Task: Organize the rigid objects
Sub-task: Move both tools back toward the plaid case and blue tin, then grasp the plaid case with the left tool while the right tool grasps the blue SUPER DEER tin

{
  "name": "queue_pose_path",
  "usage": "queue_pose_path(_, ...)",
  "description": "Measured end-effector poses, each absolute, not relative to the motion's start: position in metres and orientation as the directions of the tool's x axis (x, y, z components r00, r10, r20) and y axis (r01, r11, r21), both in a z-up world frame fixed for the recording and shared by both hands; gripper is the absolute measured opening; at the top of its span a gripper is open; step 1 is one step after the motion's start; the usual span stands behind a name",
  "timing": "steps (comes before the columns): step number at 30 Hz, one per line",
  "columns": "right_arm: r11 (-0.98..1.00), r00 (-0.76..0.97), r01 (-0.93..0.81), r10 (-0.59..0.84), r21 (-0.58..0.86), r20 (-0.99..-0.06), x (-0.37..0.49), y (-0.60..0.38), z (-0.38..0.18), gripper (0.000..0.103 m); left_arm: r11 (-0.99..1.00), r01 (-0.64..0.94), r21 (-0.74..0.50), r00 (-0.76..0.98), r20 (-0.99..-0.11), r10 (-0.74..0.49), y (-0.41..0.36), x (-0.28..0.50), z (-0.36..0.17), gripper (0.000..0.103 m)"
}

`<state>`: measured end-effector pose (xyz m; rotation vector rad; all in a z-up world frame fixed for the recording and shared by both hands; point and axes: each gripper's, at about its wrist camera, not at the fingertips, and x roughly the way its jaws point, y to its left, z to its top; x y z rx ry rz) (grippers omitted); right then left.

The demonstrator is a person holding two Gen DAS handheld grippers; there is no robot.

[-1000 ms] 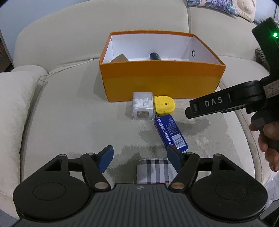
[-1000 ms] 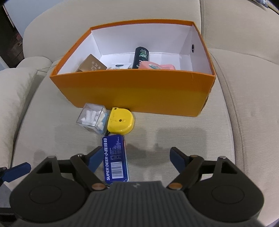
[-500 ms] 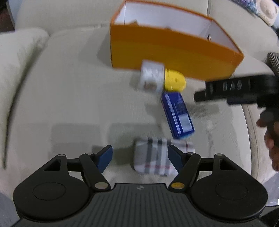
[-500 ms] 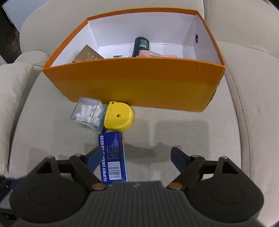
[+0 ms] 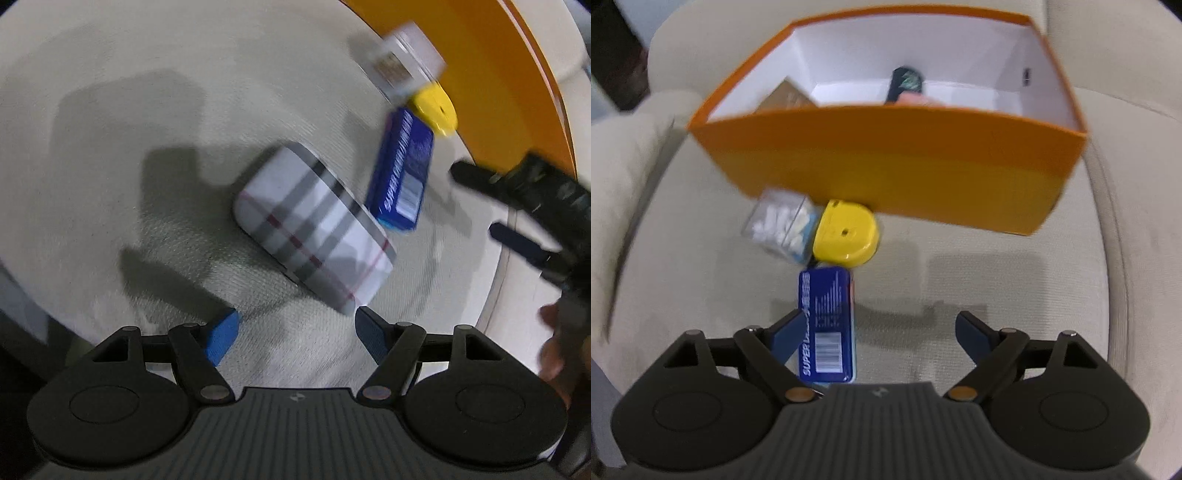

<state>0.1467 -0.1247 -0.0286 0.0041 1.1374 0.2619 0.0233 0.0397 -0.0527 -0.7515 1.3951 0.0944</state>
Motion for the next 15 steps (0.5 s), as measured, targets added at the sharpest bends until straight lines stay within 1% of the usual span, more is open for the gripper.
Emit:
queue_pose_path(2, 0.968, 0.383, -0.228, 0.193, 0.110, -0.904, 0.151, -0.115, -0.034, 0.088, 0.731, -0.525, -0.436, 0.247, -0.900, -0.359, 0.042, 0.020, -0.050, 0.085)
queue_pose_path(7, 0.964, 0.383, -0.236, 0.209, 0.123, -0.900, 0.158, -0.103, -0.034, 0.088, 0.625, -0.638, -0.450, 0.319, -0.893, -0.318, 0.054, 0.013, -0.049, 0.085)
queue_pose_path(13, 0.966, 0.408, -0.229, 0.207, 0.119, -0.889, 0.160, -0.102, -0.031, 0.088, 0.513, -0.716, -0.474, 0.343, -0.878, -0.333, 0.072, 0.006, -0.059, 0.086)
queue_pose_path(15, 0.968, 0.410, -0.221, 0.204, 0.120, -0.889, 0.161, -0.103, -0.031, 0.088, 0.480, -0.733, -0.483, 0.354, -0.872, -0.338, 0.079, 0.009, -0.060, 0.090)
